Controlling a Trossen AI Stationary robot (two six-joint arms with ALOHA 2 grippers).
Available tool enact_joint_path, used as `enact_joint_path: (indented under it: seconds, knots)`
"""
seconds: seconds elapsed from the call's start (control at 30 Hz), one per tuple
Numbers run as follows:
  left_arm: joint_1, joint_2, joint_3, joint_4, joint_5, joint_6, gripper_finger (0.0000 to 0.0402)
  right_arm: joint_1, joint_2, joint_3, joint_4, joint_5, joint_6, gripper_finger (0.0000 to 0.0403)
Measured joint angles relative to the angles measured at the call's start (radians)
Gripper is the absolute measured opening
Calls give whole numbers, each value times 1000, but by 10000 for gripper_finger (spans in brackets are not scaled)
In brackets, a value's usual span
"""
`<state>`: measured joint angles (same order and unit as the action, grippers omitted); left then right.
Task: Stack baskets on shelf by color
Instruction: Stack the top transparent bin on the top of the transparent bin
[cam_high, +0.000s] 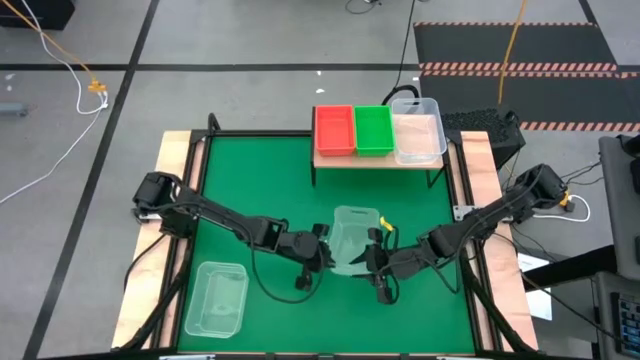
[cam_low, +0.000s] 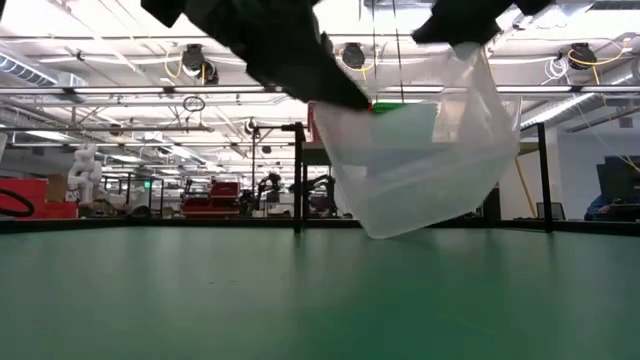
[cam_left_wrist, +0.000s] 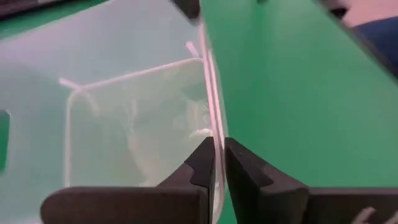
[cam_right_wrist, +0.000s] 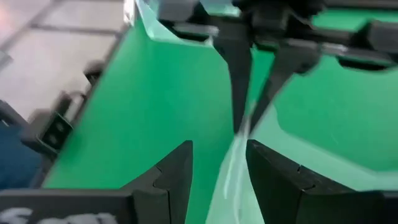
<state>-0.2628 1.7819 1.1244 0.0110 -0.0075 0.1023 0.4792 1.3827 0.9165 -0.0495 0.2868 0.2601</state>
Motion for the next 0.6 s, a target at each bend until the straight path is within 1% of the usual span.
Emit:
enact_joint_path:
  seconds: [0.17,0.23,0.33,0.4,0.5,0.6]
  knots:
    - [0,15,0,9,-16,-55,33,-27,1,41,-131,-1,3,159]
    - [-2,18,-1,4,-17,-50,33,-35,7,60,-147,-2,-1,162]
    - [-7,26,0,43,-19,-49,39,-41,17,78,-158,-4,0,167]
    - [-6,26,-1,44,-20,-53,56,-42,44,94,-142,0,5,171]
    - [-6,20,-1,50,-28,-35,97,-47,116,122,-152,16,66,173]
    - [-7,-15,-1,12,-81,-6,144,-59,185,147,-213,26,160,173]
